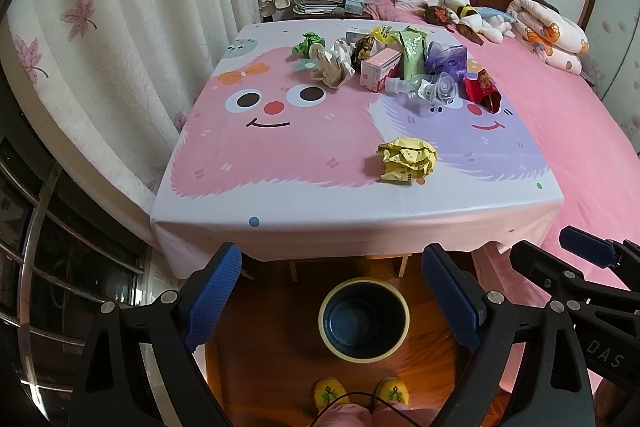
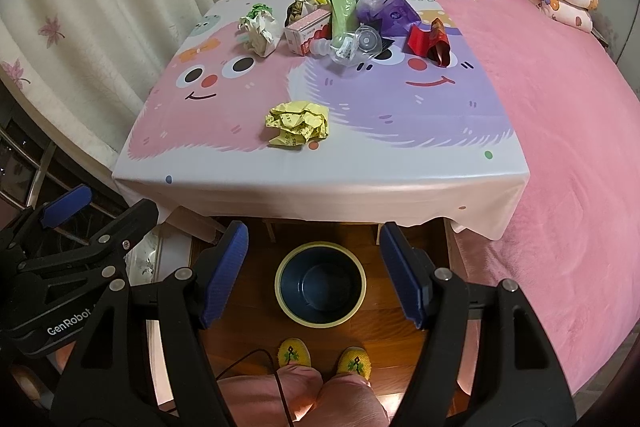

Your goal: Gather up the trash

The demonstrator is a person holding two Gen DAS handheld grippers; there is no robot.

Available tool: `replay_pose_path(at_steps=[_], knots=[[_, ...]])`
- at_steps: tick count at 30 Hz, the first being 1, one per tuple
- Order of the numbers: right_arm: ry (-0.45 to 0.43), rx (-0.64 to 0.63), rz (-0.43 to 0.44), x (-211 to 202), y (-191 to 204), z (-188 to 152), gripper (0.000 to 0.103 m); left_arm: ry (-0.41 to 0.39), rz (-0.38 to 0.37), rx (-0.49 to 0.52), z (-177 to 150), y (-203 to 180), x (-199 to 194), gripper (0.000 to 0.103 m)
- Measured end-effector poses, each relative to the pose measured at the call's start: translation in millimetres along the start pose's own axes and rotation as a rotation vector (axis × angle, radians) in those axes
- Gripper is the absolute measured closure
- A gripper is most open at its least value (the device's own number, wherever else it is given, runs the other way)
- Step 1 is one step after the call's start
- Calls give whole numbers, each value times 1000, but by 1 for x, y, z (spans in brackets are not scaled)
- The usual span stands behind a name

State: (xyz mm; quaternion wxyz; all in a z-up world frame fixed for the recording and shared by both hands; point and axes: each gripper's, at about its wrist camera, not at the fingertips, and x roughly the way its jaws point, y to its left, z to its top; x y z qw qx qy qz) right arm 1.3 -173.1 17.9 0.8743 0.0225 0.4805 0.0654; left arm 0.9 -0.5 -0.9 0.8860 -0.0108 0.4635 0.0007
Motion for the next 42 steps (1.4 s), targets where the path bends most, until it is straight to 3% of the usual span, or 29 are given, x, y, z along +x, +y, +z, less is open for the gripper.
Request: replay_pose_path(at_steps=[14, 23, 33, 37, 42], knots=[[-4, 7, -5, 5, 7, 3, 36, 0, -6, 10, -2, 6, -1, 10], [-47, 35, -50, 11, 3, 20, 36, -30, -52, 34, 27, 4, 14, 10], [-72, 102, -79, 11, -39, 50, 36, -32, -91, 66, 69, -28, 40, 10], [-54, 81, -65, 31, -57, 69, 36, -6, -78, 48, 84, -41, 63, 10], [-17, 61, -18, 60, -102, 108, 36, 76, -50, -45, 112, -63, 110, 10]])
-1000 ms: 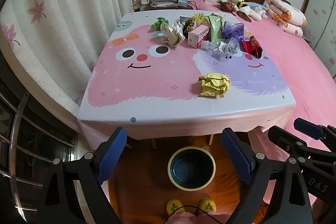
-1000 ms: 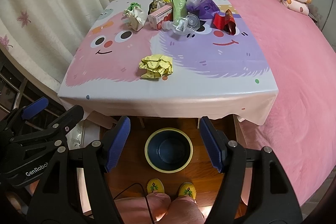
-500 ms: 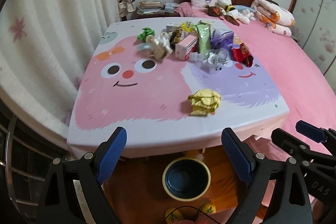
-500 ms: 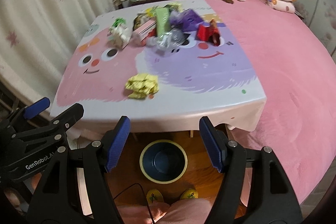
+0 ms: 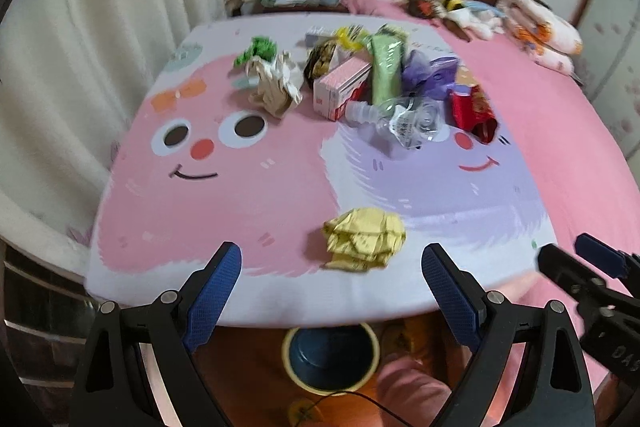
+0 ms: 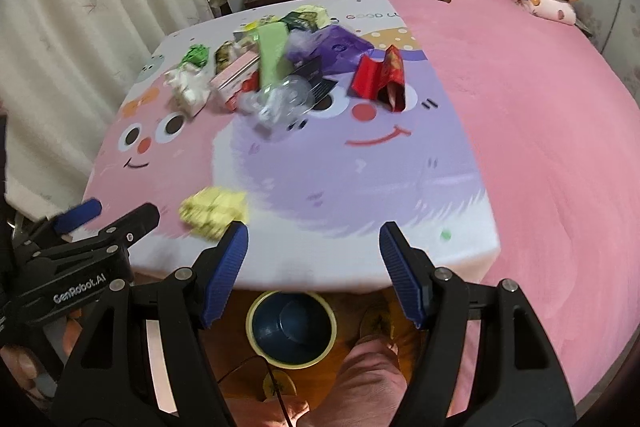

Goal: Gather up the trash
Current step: 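Grasp the crumpled yellow paper with the left tool while the right tool grasps the red packet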

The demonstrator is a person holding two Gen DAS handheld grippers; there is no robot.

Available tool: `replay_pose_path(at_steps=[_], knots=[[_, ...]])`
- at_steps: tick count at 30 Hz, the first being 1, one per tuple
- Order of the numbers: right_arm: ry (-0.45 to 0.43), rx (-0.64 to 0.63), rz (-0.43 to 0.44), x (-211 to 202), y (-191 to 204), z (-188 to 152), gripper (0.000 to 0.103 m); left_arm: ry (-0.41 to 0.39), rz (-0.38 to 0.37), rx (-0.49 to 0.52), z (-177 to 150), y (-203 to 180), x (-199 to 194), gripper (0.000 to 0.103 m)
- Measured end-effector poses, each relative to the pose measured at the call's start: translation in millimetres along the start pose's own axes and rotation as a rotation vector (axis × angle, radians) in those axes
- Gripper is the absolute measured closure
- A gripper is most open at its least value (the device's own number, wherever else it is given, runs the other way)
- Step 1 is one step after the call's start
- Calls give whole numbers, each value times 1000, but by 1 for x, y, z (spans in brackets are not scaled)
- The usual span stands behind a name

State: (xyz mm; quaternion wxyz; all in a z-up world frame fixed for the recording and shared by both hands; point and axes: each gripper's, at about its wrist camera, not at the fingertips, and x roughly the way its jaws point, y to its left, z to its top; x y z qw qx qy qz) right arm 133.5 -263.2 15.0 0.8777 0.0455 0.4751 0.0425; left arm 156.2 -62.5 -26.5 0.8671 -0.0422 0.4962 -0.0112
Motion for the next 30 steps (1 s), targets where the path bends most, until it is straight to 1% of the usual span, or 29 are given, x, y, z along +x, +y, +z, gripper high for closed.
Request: replay_pose_path(at_steps=[4, 6, 8, 12, 15, 18, 23, 27, 29, 30], knots=[[36, 1, 35, 25, -34, 29, 36, 92, 22, -96, 19, -12, 44, 10], [60, 7, 60, 40, -52, 44, 36, 151, 37, -147, 24, -18, 69, 10], [89, 6, 86, 55, -69, 58, 36, 192, 47, -190, 25, -19, 86, 10], [118, -7, 125, 79, -89, 81, 37, 249, 80, -281, 24, -19, 119, 22], [127, -32, 149, 95, -96, 96, 37, 258, 77, -359, 22, -14, 131, 24], [140, -49, 169, 108, -99, 107, 37, 257, 87, -410, 22, -15, 140, 25], [158, -79, 189, 130, -102, 119, 37, 273, 105, -455, 19, -24, 146, 25], [171, -75, 194, 143, -107, 126, 37, 267, 110, -487, 12, -26, 146, 25], [169, -65, 192, 147, -113, 130, 37, 266, 106, -493, 9, -29, 147, 27], [168, -61, 189, 148, -116, 132, 37, 262, 98, -495, 8, -32, 148, 30]])
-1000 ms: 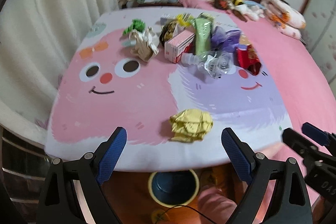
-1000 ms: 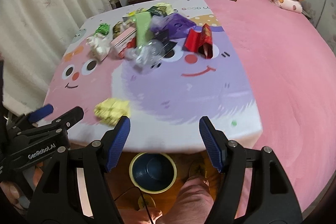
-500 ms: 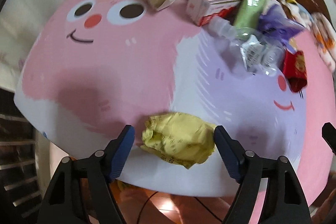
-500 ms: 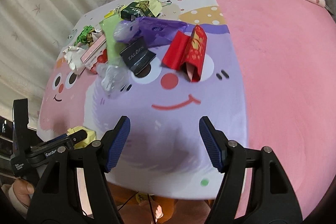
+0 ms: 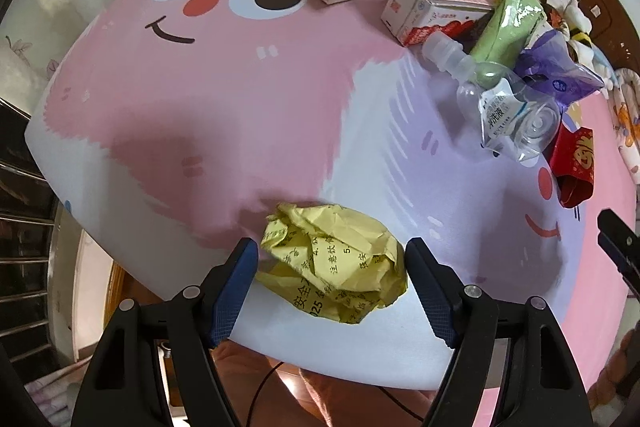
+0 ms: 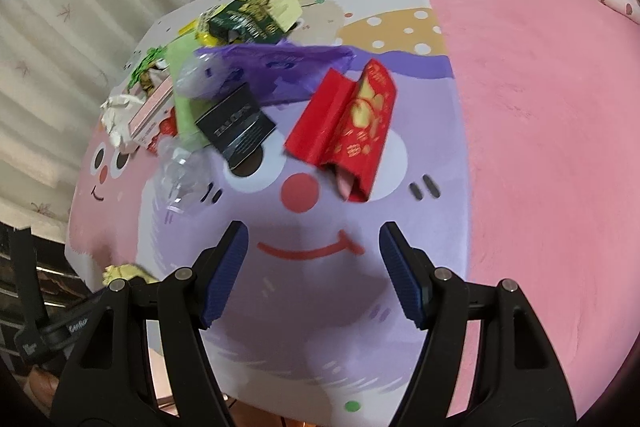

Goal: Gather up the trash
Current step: 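Grasp the crumpled yellow paper with the left tool while the right tool grasps the red packet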

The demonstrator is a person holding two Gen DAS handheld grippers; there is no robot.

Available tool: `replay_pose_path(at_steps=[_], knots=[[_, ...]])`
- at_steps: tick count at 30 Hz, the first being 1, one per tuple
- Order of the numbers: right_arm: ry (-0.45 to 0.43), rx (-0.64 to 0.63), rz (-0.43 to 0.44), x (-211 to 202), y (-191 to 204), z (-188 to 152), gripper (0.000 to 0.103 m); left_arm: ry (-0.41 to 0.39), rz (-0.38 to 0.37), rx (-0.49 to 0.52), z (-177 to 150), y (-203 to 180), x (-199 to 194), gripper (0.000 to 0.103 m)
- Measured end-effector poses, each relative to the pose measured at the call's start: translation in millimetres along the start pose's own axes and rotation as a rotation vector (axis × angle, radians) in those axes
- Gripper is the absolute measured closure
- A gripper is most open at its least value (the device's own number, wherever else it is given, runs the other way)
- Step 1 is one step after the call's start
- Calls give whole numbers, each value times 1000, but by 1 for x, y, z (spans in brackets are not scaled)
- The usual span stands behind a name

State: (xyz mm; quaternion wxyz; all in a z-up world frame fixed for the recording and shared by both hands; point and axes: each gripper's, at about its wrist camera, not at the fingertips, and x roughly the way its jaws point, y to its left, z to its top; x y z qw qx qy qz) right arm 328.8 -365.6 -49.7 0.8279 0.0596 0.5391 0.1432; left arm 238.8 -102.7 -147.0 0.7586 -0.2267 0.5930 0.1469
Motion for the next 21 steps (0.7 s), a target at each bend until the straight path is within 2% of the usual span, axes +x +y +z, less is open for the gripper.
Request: replay_pose_path(at_steps=[4, 7, 15, 21], knots=[[-8, 34, -11, 2, -18, 14, 37, -8, -47, 11, -5, -10, 1, 51], [-8, 60, -15, 6, -29, 26, 36, -30, -29, 48, -7, -27, 3, 58], [11, 85, -22, 34, -34, 58, 37, -76, 0, 59, 3, -50, -2, 61], [66, 117, -29, 63, -39, 67, 52, -115, 7, 72, 23, -41, -26, 61]])
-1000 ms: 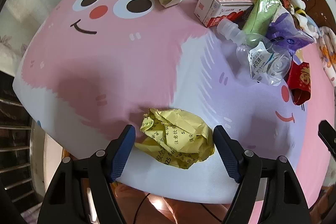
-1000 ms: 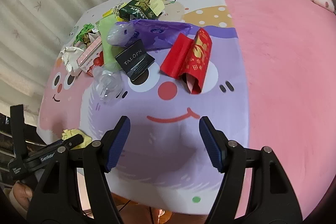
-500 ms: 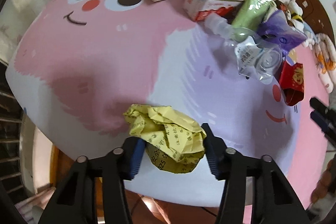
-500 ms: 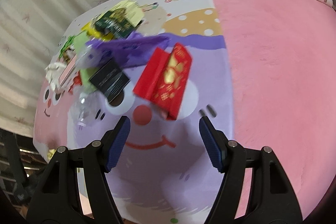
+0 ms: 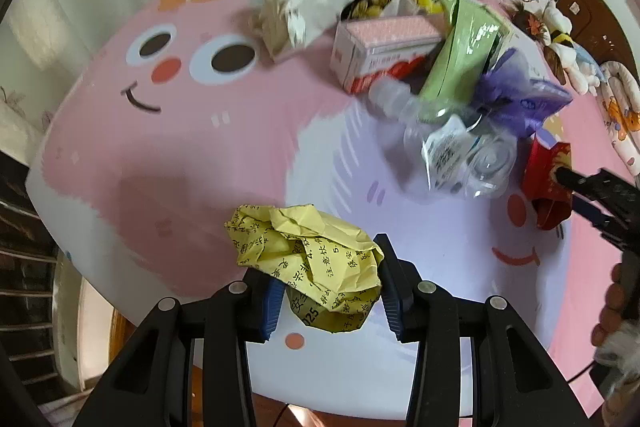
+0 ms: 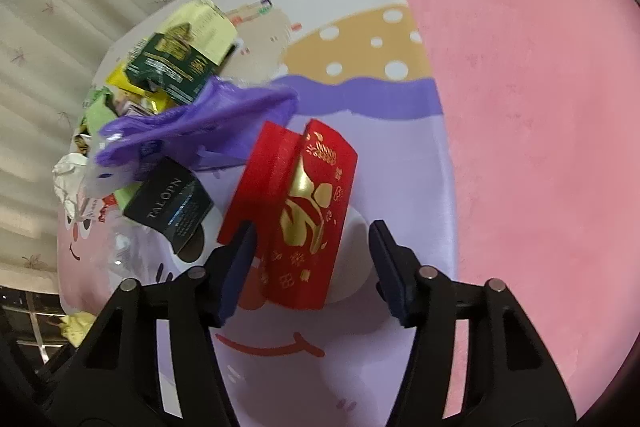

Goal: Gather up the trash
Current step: 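Grasp the crumpled yellow paper with the left tool while the right tool grasps the red packet, then lower both tools over the blue bin and open them to drop the paper and packet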

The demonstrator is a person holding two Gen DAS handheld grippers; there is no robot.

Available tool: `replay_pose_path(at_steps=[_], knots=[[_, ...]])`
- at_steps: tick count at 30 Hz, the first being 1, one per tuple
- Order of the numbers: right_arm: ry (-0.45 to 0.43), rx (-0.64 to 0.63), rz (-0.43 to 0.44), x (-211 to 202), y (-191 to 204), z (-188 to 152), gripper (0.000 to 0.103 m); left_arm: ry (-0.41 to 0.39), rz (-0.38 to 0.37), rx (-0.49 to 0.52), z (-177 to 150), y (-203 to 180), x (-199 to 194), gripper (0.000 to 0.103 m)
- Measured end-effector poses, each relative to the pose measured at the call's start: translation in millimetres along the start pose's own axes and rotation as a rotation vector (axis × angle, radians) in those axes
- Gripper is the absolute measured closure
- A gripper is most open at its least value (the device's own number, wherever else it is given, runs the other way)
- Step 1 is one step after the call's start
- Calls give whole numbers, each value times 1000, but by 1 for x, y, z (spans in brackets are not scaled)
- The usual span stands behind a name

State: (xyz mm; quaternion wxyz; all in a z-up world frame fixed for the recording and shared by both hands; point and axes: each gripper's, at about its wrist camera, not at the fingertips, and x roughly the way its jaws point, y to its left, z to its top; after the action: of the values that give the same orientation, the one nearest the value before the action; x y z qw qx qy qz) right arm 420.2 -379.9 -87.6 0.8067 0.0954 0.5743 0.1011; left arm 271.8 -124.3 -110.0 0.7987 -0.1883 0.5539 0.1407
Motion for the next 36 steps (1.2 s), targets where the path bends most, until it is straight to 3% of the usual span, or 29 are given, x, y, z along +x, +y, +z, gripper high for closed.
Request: replay_pose_path(at_steps=[7, 16, 23, 30, 36], knots=[[-2, 53, 58, 5, -1, -9, 88, -30, 22, 48, 5, 16, -31, 61], [-28, 87, 113, -40, 21, -73, 90, -75, 23, 164, -17, 44, -74, 61], [-94, 91, 128, -96, 73, -166, 90, -138, -45, 295, -37, 83, -113, 61], [-106, 109, 119, -111, 133, -267, 90, -163, -127, 396, -72, 155, -148, 61], [-97, 115, 91, -113, 171, -338, 90, -112, -174, 461, -106, 206, -149, 61]])
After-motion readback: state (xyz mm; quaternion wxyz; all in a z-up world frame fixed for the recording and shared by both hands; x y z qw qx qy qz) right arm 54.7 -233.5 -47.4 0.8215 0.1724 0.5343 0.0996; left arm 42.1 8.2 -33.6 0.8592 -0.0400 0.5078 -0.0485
